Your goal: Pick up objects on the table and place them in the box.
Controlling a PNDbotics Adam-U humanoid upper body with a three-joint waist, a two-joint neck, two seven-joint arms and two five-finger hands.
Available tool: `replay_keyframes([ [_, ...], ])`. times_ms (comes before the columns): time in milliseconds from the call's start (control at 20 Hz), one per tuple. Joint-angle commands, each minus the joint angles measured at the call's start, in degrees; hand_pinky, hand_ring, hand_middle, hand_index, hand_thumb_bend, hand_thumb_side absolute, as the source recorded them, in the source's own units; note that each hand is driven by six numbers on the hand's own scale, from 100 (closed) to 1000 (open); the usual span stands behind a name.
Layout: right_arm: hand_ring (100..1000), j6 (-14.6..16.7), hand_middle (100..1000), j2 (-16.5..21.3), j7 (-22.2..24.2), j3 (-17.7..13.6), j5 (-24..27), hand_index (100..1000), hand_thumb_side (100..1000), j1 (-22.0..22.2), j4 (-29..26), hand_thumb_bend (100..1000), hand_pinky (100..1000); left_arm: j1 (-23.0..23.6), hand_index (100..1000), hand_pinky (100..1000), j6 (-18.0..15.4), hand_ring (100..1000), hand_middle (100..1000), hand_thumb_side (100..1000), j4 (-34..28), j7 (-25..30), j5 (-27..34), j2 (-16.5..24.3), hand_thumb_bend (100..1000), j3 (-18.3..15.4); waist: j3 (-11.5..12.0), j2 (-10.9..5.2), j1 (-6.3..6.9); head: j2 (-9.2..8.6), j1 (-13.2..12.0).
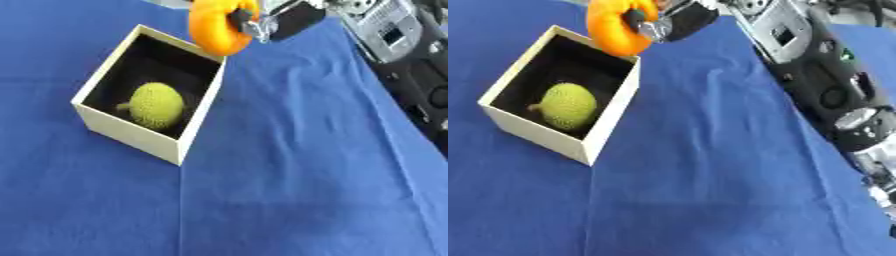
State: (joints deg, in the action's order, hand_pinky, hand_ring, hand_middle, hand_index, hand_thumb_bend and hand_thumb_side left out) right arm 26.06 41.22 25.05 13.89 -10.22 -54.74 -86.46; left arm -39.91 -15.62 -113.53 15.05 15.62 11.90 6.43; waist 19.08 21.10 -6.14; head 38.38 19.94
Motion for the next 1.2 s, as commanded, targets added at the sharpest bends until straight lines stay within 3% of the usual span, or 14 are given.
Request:
replay_keyframes([
  [50, 886, -0.46, 376, -1.46, 0.84, -0.24, 0.04, 641, 213, -2.35, 2.06, 100, 864, -1.3, 791, 743, -0.84, 734, 623, 569, -1.06, 0.16, 0.7, -0.22, 100, 0.12, 0.31, -1.66, 0.22, 0.24, 1.07],
  [500, 901, -0.39, 378, -7.53, 1.33, 1.01, -4.59, 642, 209, -5.29, 9.66, 100, 875, -2.74, 790, 745, -2.29, 732, 622, 570, -1.06, 0.67, 1.68, -1.21, 100, 0.65, 2.18, -1.14, -0.17, -0.25, 2.74],
  [800, 917, 2.11, 415, -9.43, 0.18, 2.08, -9.78, 664, 198, -5.42, 13.6, 100, 874, -2.87, 789, 745, -2.56, 734, 623, 571, -1.06, 1.22, 2.25, -1.41, 100, 0.78, 3.17, -0.88, -0.8, -0.42, 2.79],
  [850, 928, 2.65, 436, -9.74, 0.1, 2.36, -10.72, 679, 198, -5.25, 13.94, 100, 877, -2.87, 790, 745, -2.51, 734, 623, 571, -1.06, 1.29, 2.28, -1.43, 100, 0.78, 3.2, -0.83, -0.86, -0.5, 2.71],
  [900, 936, 3.18, 451, -10.01, 0.11, 2.66, -11.66, 691, 137, -5.04, 14.13, 100, 878, -2.89, 789, 744, -2.47, 734, 623, 571, -1.06, 1.36, 2.29, -1.44, 100, 0.78, 3.22, -0.75, -0.9, -0.64, 2.64],
  [950, 945, 3.68, 469, -10.18, 0.15, 2.92, -12.61, 707, 200, -4.84, 14.21, 100, 879, -2.88, 789, 744, -2.43, 734, 623, 571, -1.06, 1.41, 2.3, -1.44, 100, 0.77, 3.22, -0.7, -0.93, -0.69, 2.57],
  [1000, 962, 4.16, 495, -10.27, 0.18, 3.11, -13.59, 731, 202, -4.65, 14.22, 100, 883, -2.85, 789, 744, -2.37, 734, 623, 570, -1.06, 1.44, 2.29, -1.42, 100, 0.75, 3.19, -0.65, -0.94, -0.68, 2.48],
  [1200, 1000, 5.85, 747, -10.28, 0.97, 3.59, -17.25, 935, 207, -3.98, 14.04, 100, 967, -2.69, 790, 743, -2.1, 735, 623, 570, -1.06, 1.64, 2.23, -1.36, 100, 0.8, 2.99, -0.56, -0.84, -0.7, 2.13],
])
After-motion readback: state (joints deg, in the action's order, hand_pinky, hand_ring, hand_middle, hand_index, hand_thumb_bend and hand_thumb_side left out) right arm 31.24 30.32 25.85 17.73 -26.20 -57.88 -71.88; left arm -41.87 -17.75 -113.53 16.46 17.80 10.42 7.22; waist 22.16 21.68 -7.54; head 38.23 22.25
